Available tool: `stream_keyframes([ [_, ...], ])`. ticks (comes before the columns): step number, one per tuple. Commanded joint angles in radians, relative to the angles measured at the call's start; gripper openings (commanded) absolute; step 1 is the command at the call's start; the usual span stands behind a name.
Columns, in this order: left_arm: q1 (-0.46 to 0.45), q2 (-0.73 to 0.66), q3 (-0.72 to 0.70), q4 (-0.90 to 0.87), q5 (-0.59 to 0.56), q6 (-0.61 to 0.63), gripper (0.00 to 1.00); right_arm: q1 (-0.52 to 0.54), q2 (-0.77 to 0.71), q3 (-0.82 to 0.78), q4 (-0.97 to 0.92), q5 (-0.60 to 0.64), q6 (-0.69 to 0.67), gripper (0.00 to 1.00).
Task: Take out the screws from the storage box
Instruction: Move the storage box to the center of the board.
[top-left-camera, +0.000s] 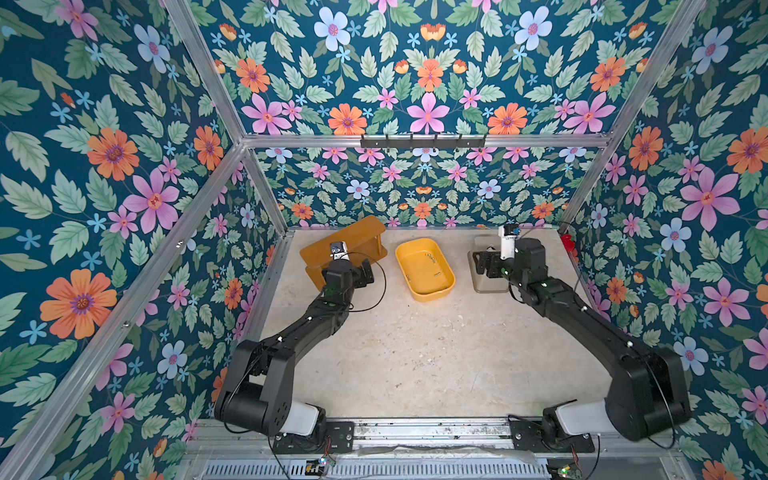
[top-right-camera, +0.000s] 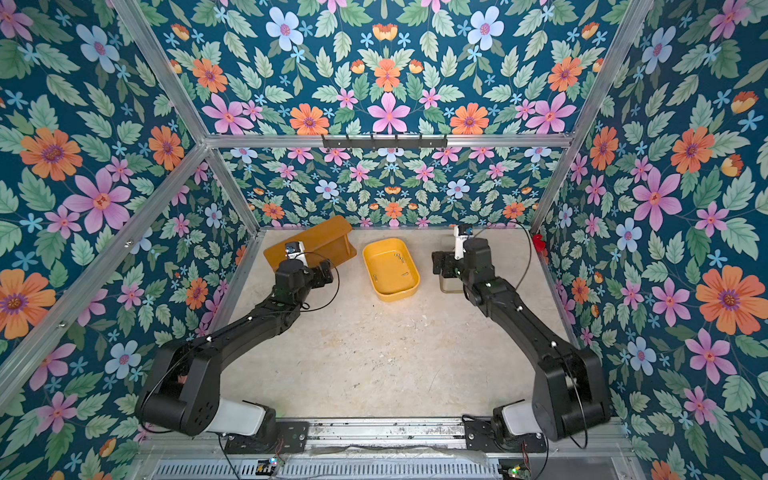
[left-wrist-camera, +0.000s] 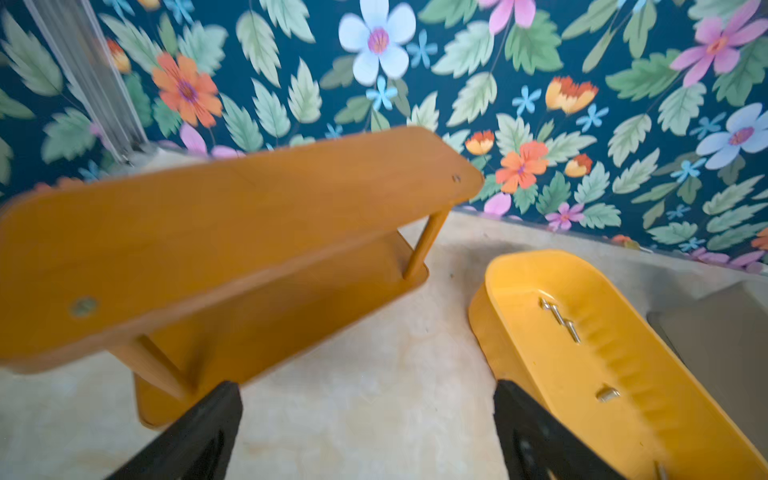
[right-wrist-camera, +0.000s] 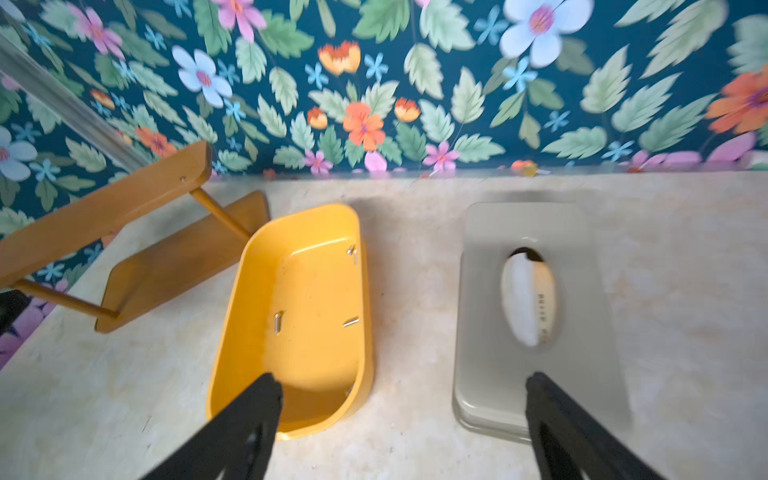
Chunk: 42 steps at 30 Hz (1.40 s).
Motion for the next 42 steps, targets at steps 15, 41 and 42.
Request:
stream_keyframes([
  [15,-0.075,0.004,-0.014,-0.095,0.064,-0.062,0.99,0.095,0.636,0.607,-0.574,-0.014,0.017,0.63],
  [41,-0.078,-0.05,0.111,-0.344,0.117,-0.04,0.99,0.11,0.548,0.787,-1.106,-0.228,0.209,0.0],
  [42,-0.078,-0.053,0.127,-0.367,0.135,-0.037,0.99,0.12,0.514,0.751,-1.112,-0.233,0.209,0.0],
])
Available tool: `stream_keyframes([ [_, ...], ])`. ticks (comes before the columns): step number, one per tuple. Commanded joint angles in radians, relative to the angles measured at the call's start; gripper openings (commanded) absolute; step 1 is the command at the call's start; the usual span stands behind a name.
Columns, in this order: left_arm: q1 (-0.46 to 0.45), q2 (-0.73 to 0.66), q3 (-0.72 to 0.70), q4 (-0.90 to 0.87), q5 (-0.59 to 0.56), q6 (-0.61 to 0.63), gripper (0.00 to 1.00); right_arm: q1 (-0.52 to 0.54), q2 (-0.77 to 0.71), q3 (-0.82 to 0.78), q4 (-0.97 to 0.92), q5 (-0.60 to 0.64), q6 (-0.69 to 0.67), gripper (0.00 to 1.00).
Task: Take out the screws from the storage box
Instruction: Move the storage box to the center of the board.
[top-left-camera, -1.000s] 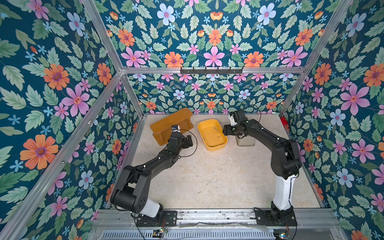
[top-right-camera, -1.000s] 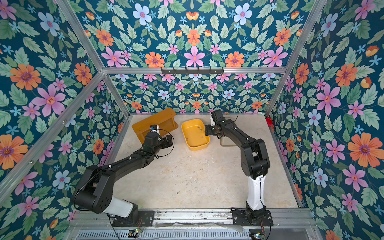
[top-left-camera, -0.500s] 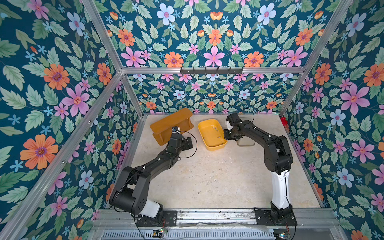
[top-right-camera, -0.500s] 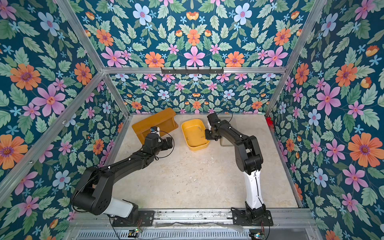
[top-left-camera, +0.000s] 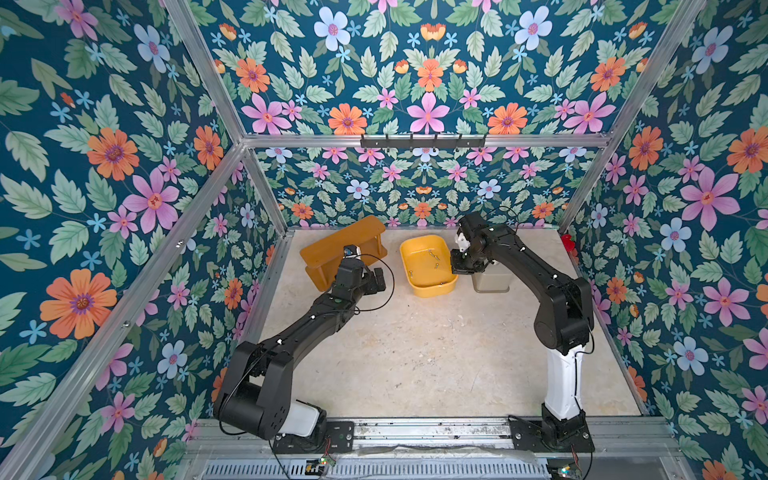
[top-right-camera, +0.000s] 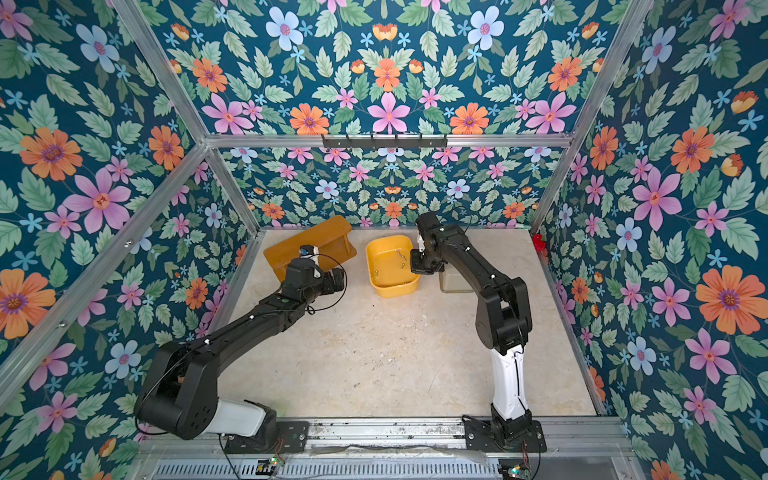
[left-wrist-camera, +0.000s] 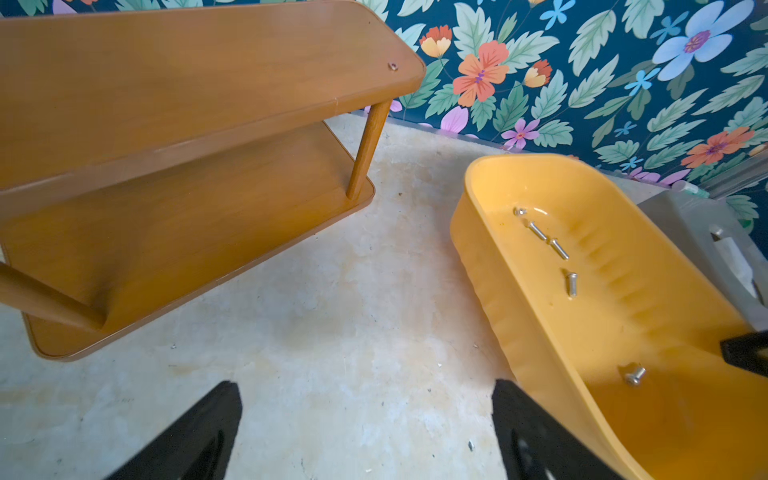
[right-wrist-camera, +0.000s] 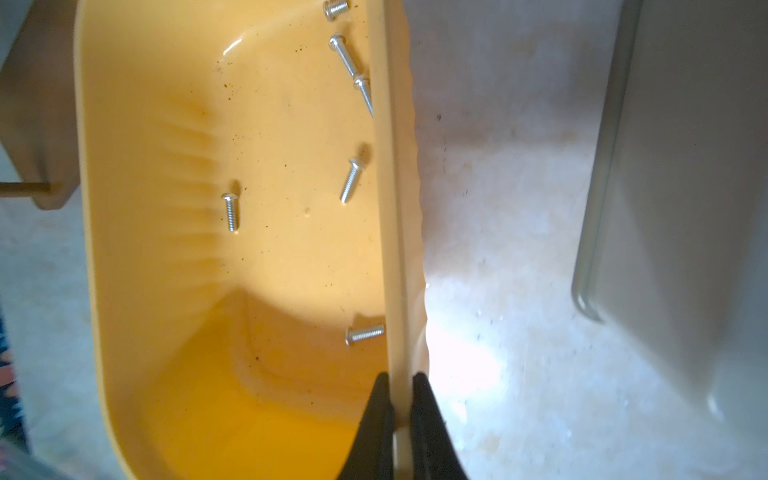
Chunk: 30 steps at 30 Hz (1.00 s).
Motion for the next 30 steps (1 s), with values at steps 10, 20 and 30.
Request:
stream_keyframes([
  [10,-0.034,0.005,0.055,-0.163,0.112,0.03,0.99,0.081,-0.369,-0.437,-0.026,-0.018,0.136,0.0],
  [20,-0.069,-0.032,-0.037,-0.091,0.126,0.019,0.99,0.25,-0.568,-0.776,0.23,0.148,0.3,0.0],
  [30,-0.119,-0.033,-0.046,-0.09,0.144,0.025,0.93,0.364,-0.568,-0.936,0.396,0.265,0.43,0.0],
])
